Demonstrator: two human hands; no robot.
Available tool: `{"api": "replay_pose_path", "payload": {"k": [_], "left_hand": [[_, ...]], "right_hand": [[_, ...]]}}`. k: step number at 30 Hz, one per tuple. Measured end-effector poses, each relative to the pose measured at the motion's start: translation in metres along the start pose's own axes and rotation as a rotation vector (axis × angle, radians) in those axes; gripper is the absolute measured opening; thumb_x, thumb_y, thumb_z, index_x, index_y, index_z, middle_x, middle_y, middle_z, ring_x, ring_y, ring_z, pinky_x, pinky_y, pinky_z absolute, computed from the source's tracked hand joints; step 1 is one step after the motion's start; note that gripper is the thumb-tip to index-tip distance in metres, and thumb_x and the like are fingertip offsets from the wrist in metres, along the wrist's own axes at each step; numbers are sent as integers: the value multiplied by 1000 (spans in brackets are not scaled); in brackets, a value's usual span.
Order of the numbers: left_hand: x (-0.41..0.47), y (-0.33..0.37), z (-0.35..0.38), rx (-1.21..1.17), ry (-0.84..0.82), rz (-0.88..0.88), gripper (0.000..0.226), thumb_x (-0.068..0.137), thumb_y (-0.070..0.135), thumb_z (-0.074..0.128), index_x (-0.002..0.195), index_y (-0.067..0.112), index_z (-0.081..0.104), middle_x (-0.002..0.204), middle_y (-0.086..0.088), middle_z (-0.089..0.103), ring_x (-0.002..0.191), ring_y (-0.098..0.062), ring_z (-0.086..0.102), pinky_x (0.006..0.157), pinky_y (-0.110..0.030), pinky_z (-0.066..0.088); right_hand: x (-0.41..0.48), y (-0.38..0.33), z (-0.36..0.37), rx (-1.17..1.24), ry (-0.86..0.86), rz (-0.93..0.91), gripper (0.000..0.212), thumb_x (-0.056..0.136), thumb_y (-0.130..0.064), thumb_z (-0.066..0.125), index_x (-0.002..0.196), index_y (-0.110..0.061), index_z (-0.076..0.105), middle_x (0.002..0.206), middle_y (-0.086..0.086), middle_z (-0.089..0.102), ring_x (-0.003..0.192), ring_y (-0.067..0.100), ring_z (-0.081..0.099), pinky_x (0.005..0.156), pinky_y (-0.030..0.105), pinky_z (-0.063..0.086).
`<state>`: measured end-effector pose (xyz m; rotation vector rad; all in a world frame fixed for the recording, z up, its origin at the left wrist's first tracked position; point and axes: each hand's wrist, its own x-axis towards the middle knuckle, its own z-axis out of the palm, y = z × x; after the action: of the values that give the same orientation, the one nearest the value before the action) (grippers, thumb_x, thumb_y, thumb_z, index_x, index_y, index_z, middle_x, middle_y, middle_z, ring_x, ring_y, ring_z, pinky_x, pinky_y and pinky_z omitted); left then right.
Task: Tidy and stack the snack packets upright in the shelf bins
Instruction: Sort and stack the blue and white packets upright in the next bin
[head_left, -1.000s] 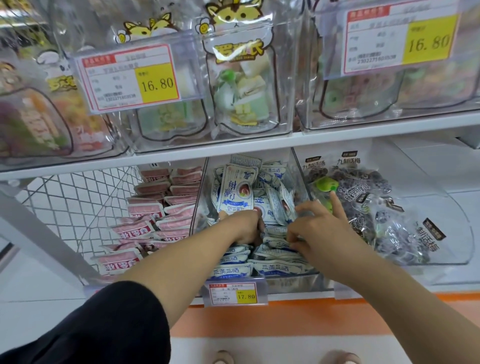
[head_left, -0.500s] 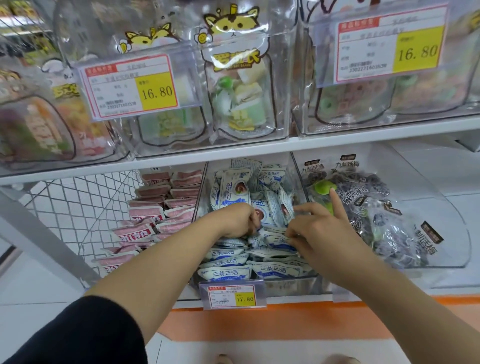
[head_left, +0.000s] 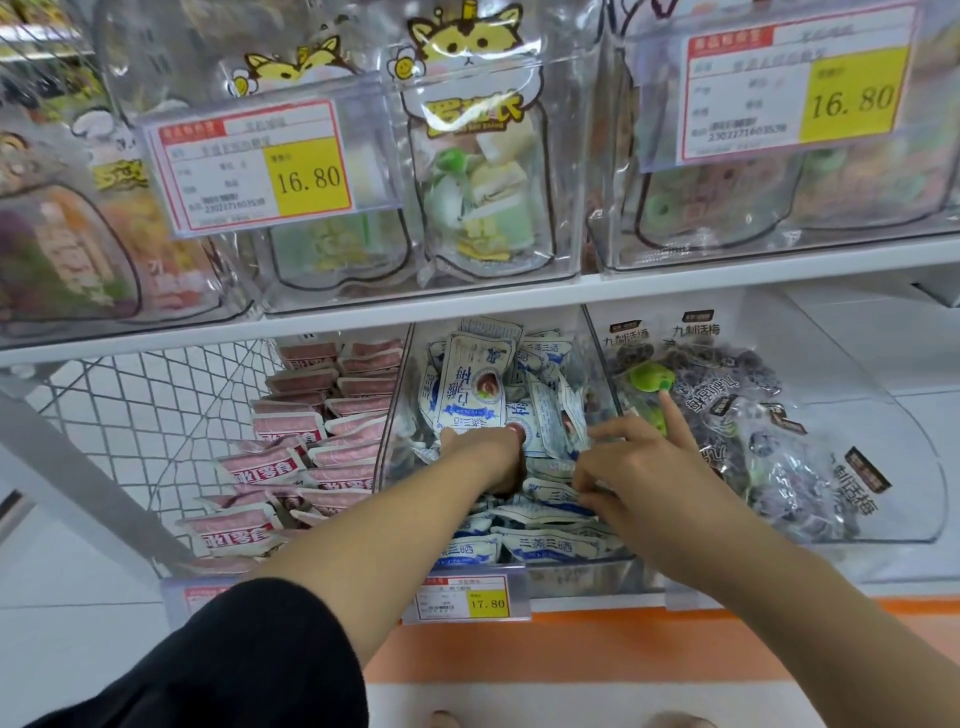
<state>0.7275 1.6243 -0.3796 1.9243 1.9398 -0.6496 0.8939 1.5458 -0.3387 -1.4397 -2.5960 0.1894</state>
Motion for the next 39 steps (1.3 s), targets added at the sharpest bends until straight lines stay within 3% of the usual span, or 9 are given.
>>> {"api": "replay_pose_path", "payload": {"k": [4,11,15,19,22,27,32,36,39], "left_hand": [[2,-1,4,-78,40,-65,41,89,3,42,126,19,37,127,0,55,115,-25,53,109,-39,24],[3,-16,9,-354,69,119,23,89,14,57,103,33,62,114,10,60,113,-16,53,106,-35,30],[-7,-25,9,-623,60,234,30,89,-3,53,116,10,60,121,-6,61,99,-15,55,88,-19,40],[-13,-26,10,-721,121,295,24,90,-6,49,106,8,60,108,-8,61,93,-17,56,78,-23,44],[-17,-26,7,-846,198,333,31,90,-14,43,116,-3,56,93,-10,59,79,-15,53,64,-13,43],[-18,-25,12,-762,404,347,36,91,-8,44,119,12,57,80,9,53,84,-14,52,84,-24,43],[-30,-25,-1,-859,445,260,28,96,1,44,98,23,62,75,6,51,61,-12,42,50,-14,33],[-41,-27,-7,-903,515,141,30,98,4,42,95,17,68,111,-10,67,41,0,41,37,-10,27],[-47,-41,-14,-972,541,53,31,97,0,39,100,6,70,94,-22,68,24,-2,31,32,-12,22]], "right_hand": [[0,1,1,4,-12,-5,11,95,-30,50,95,-28,60,110,-14,61,136,2,24,114,46,-17],[-3,-2,2,16,97,-41,10,92,-23,55,85,-23,62,96,-11,66,131,8,38,113,45,-17],[-1,1,10,6,281,-66,16,74,-13,76,70,-23,63,72,-10,66,96,17,64,108,57,11],[0,2,10,30,388,-82,20,73,-11,75,72,-22,60,70,-10,63,78,16,65,106,60,21],[1,3,13,52,407,-78,17,78,-13,70,74,-23,57,68,-10,60,72,15,62,110,57,18],[4,6,16,47,330,-53,14,83,-10,66,83,-22,59,66,-6,62,64,16,62,115,40,-5],[2,0,2,-5,137,-32,13,98,-21,43,100,-23,56,90,-5,67,89,13,62,110,35,-25],[3,-2,0,-26,79,-15,14,100,-24,35,102,-26,49,100,-7,66,94,10,60,108,37,-26],[4,-3,0,-47,51,1,15,100,-22,35,104,-27,49,89,-7,65,85,11,60,110,38,-26]]}}
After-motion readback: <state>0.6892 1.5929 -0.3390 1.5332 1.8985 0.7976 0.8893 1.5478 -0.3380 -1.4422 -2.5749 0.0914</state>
